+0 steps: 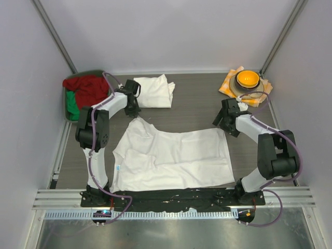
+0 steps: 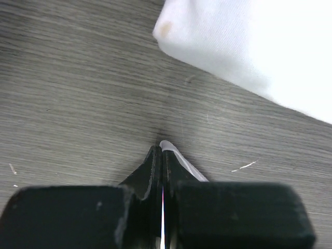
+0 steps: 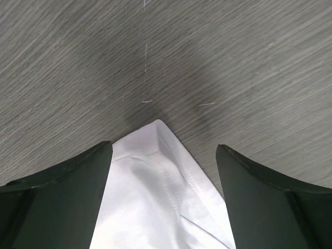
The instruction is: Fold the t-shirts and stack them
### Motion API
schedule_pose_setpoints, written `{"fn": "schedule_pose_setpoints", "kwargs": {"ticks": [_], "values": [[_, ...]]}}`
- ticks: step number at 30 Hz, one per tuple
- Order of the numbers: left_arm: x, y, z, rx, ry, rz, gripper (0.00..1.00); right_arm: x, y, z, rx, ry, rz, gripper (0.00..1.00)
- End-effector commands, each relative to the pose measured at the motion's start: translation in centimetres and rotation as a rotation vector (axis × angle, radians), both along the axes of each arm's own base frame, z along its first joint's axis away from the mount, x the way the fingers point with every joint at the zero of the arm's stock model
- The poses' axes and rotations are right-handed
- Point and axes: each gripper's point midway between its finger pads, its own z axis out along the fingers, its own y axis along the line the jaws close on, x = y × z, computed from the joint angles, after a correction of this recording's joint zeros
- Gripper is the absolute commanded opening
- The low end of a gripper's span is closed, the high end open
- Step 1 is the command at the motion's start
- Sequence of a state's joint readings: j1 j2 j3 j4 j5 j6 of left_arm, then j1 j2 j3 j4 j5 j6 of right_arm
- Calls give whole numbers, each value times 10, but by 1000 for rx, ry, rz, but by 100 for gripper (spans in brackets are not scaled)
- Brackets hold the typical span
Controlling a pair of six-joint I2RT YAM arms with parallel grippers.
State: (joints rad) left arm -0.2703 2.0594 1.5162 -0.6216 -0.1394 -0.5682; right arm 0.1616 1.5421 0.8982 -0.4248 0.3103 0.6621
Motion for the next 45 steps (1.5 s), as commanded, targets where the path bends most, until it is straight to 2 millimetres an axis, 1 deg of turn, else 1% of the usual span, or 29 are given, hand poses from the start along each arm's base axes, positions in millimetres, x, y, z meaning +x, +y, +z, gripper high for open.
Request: {"fn": "schedule_pose_setpoints", "kwargs": {"ticks": [1,7,11,12,14,15,17,18,19,21,23,25,26,27,29,30,32,33,35,36,37,38,39,42,43,44,45], "values": [[11,9,40,-5,-91,22,0,11,18,-7,100,-26,14,84],[10,12,41,-3,-91,26,0,12,21,-12,114,-14,26,77],[10,12,40,-3,-90,31,0,11,21,-14,110,-5,29,69],[9,12,40,-4,-90,29,0,10,20,-15,106,-3,30,65],[10,12,40,-5,-90,31,0,10,18,-17,91,1,25,62],[10,11,42,-5,-91,30,0,10,16,-17,85,2,24,55],[11,12,43,-5,-94,32,0,11,12,-20,63,7,12,47],[11,12,43,-4,-95,34,0,12,11,-22,56,11,8,40],[10,13,43,-2,-92,35,0,12,10,-26,46,23,6,37],[11,14,47,3,-100,38,0,15,5,-28,18,23,-9,26],[9,15,48,10,-96,34,0,18,3,-35,7,34,-16,20],[12,17,52,20,-106,37,0,23,1,-36,-5,29,-24,3],[14,17,55,23,-112,31,0,25,1,-38,-9,36,-26,1],[19,16,59,22,-121,28,0,30,1,-35,-12,23,-30,1],[22,17,60,26,-119,28,0,36,1,-34,-15,18,-30,1],[27,16,64,23,-129,26,0,43,1,-29,-16,2,-34,1],[33,18,66,26,-138,30,0,47,1,-27,-22,-3,-36,1],[41,17,74,23,-160,34,0,53,1,-26,-24,-10,-40,1],[47,19,70,31,-149,35,0,57,0,-25,-30,-12,-43,1],[55,19,78,28,-172,35,0,62,1,-25,-30,-13,-40,1],[58,20,74,31,-164,38,0,64,2,-25,-25,-13,-39,1],[61,19,76,30,-170,35,0,65,4,-25,-20,-12,-36,1],[68,18,84,24,-192,34,0,67,4,-23,-16,-18,-34,1],[69,14,92,7,-197,26,0,68,7,-17,0,-48,-22,1],[67,15,96,4,-201,30,0,73,8,-2,8,-101,-16,1],[65,15,107,-1,-223,34,0,73,8,3,12,-119,-16,1],[59,19,103,12,-211,43,0,71,8,7,12,-135,-14,1]]}}
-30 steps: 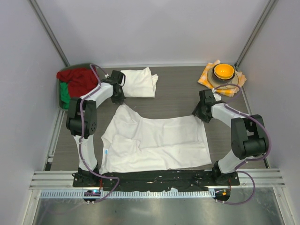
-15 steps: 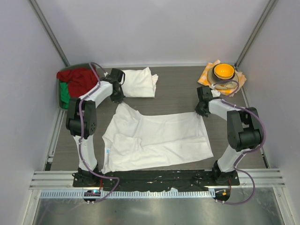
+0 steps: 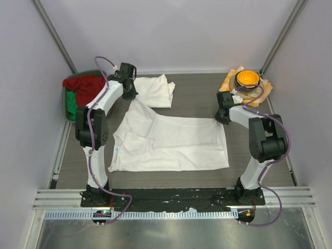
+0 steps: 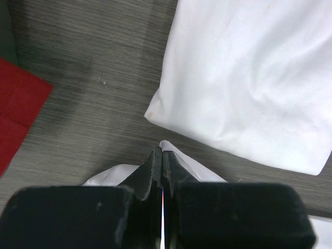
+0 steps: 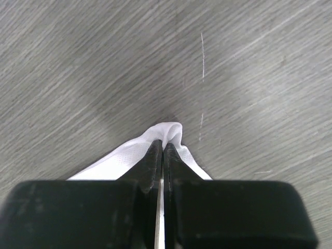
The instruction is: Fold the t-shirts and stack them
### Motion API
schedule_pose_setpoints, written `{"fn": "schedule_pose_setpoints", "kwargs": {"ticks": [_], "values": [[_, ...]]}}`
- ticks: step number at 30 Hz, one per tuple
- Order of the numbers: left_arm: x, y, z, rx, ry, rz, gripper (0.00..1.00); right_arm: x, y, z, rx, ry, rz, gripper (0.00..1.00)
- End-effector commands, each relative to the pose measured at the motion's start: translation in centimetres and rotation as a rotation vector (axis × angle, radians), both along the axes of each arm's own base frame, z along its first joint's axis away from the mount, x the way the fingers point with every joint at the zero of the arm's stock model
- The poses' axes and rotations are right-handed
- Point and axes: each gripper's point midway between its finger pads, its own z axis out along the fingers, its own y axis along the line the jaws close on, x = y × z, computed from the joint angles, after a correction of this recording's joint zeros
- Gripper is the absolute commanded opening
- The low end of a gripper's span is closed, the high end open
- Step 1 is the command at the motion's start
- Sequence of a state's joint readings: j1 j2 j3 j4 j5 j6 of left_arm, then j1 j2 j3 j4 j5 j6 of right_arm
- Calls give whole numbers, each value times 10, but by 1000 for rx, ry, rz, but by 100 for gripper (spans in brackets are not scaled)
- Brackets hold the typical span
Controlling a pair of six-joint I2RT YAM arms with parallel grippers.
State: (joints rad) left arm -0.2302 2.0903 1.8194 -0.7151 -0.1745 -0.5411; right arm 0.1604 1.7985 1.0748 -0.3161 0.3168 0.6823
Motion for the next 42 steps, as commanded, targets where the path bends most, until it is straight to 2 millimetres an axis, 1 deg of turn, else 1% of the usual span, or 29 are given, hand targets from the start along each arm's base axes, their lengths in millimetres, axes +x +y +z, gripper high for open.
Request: {"fn": "schedule_pose_setpoints", "kwargs": {"ticks": [1,2,4,5,6,8,9,10,11,12,13,14,16,18,19,20,21,23,28,29,30,31,33,34,35,36,38,39,42], "values": [[-10,11,25,18,-31,18,0,6,-2,35,-4,-114,12,1],[-15,13,27,16,-30,33,0,5,-4,47,-8,-138,8,1],[-33,18,32,19,-36,49,0,1,-7,58,-25,-151,5,1],[-39,20,33,14,-38,64,0,-1,-8,71,-28,-180,3,1],[-52,24,36,13,-44,71,0,-4,-9,73,-35,-186,1,1],[-65,26,35,5,-44,84,0,-9,-8,83,-29,-203,11,1],[-78,29,25,7,-22,101,0,-10,-6,95,-24,-232,16,1],[-85,31,35,1,-47,108,0,-14,-6,98,-25,-230,20,1],[-96,36,27,12,-29,118,0,-16,-6,103,-26,-237,27,1],[-100,37,29,6,-40,131,0,-18,-4,114,-23,-261,35,1],[-106,39,39,0,-66,137,0,-22,-3,116,-22,-255,42,1],[-114,42,34,8,-56,146,0,-25,-3,119,-21,-257,47,1],[-123,41,42,-10,-71,147,0,-34,-1,126,-22,-254,67,1],[-137,39,39,-16,-53,143,0,-44,-1,130,-20,-259,75,1],[-143,37,48,-29,-78,142,0,-49,0,128,-24,-252,81,1],[-152,37,45,-27,-72,142,0,-54,-2,129,-26,-251,78,1],[-158,34,46,-24,-77,139,0,-61,-3,123,-32,-234,77,1],[-170,33,50,-35,-88,150,0,-72,-6,124,-36,-229,74,1],[-206,24,47,-54,-75,140,0,-99,-10,113,-39,-198,77,1],[-215,24,39,-52,-56,150,0,-105,-11,111,-37,-197,77,1],[-223,21,43,-57,-72,143,0,-110,-11,108,-36,-184,75,1],[-230,22,36,-47,-59,147,0,-113,-10,107,-31,-178,79,1],[-242,16,36,-69,-63,151,0,-122,-8,101,-17,-160,92,1],[-249,17,30,-61,-57,157,0,-125,-8,99,-17,-153,92,1],[-257,10,29,-72,-54,157,0,-130,-7,96,-12,-149,94,1],[-262,9,30,-77,-63,157,0,-133,-8,94,-15,-143,89,1],[-273,10,24,-53,-62,168,0,-138,-9,89,-18,-131,89,1],[-279,7,24,-58,-64,176,0,-141,-9,88,-16,-124,90,1],[-293,9,27,-55,-80,198,0,-149,-3,81,6,-98,112,1]]}}
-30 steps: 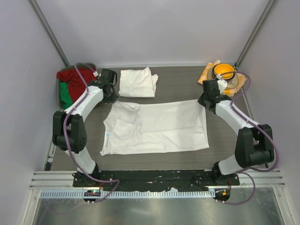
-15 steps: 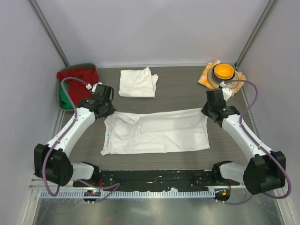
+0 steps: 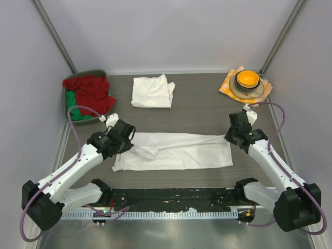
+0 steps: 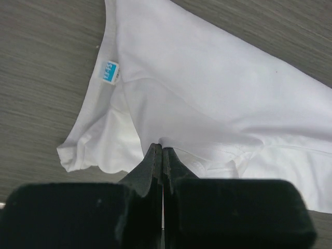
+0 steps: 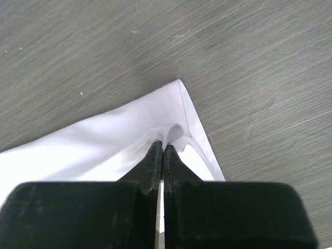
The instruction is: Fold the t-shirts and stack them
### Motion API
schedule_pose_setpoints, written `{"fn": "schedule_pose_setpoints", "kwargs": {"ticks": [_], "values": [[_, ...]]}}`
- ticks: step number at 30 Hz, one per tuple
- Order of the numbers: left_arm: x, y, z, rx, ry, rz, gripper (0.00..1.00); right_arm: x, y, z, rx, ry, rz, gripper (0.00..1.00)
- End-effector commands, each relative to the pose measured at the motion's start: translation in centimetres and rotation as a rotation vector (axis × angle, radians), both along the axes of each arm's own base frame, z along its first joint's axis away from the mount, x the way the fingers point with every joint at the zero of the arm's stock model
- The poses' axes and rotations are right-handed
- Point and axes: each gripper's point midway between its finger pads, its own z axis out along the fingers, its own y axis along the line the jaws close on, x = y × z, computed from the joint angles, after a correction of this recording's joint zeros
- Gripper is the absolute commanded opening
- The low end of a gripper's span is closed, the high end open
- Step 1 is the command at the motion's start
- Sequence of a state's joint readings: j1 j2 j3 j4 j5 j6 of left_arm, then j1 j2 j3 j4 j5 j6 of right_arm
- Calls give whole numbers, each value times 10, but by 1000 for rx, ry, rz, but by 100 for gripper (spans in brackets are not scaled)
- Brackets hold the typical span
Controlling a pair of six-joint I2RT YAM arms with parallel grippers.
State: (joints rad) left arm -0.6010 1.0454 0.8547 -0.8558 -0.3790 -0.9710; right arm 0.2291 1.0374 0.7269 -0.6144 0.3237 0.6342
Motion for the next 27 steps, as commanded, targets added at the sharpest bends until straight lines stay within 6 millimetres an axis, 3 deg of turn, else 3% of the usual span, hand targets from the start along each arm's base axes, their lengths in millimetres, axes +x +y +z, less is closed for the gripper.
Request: {"fn": "schedule_pose_setpoints", "kwargs": {"ticks": [1,10,11,12,14,15,17,18,22,24,27], "values": [[-17,14,9,-1,-52,115,0,-11,7,-3,23,11,18,1],[-45,31,13,-91,-78,198,1,-43,27,-13,48,62,6,1],[-47,32,15,-103,-88,204,10,-46,29,-15,45,67,5,3],[-50,33,14,-105,-79,205,33,-50,28,-16,36,81,0,21],[-53,32,13,-118,-73,195,44,-50,28,-10,25,69,-10,46],[-54,31,15,-130,-72,195,58,-47,27,-5,16,51,-16,62],[-55,26,19,-159,-71,172,95,-40,27,10,15,7,-15,81],[-55,23,26,-174,-81,161,100,-37,27,16,12,-8,-15,87],[-43,13,55,-226,-157,120,100,-21,34,35,12,-49,8,88],[-36,9,59,-212,-176,92,100,-8,41,37,13,-67,26,88],[-18,-8,50,-179,-151,52,100,10,59,34,51,-82,71,84]]}}
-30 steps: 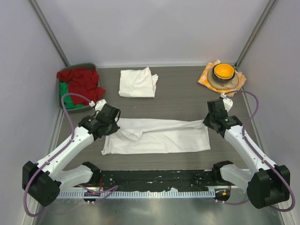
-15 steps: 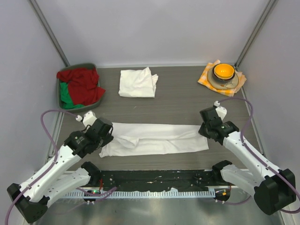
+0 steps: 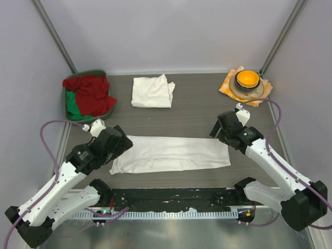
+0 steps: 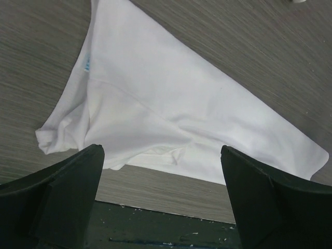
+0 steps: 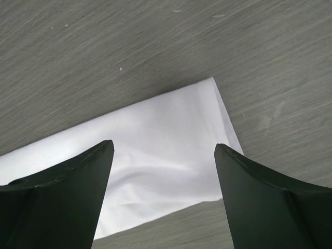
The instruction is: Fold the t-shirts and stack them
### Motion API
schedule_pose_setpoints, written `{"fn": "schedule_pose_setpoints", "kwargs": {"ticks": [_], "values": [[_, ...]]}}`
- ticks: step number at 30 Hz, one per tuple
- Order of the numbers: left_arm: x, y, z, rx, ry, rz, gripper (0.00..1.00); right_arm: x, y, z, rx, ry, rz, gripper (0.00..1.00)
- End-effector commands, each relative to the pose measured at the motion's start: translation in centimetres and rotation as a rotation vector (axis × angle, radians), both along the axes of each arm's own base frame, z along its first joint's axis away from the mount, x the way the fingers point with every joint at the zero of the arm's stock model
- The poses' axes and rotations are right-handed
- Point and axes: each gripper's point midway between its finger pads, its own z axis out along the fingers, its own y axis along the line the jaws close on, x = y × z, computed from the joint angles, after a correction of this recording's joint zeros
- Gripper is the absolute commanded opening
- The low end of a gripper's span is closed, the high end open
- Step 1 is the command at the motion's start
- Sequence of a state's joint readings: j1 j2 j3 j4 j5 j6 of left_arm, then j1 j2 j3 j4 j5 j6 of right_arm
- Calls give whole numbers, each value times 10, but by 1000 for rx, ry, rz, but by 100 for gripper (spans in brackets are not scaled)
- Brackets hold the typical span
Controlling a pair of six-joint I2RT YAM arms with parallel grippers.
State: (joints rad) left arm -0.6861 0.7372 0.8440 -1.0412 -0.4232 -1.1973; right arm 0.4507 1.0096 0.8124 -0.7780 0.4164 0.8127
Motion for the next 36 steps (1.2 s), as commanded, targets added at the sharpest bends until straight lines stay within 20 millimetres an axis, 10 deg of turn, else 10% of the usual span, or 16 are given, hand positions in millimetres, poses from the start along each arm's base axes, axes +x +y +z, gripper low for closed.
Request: {"fn": "schedule_pose_setpoints", "kwargs": {"ticks": [1,5,17,36], "values": [[35,-32,3,26,-32,-91,99,33,29,0,55,-41,73,83],[49,-65,-27,25,56,-175,97,53,76,-21,178,0,224,80],[56,-66,-89,85,157,-114,96,53,96,-49,144,100,388,78],[102,-62,-156,223,249,-53,95,7,77,-64,131,147,404,78]]}}
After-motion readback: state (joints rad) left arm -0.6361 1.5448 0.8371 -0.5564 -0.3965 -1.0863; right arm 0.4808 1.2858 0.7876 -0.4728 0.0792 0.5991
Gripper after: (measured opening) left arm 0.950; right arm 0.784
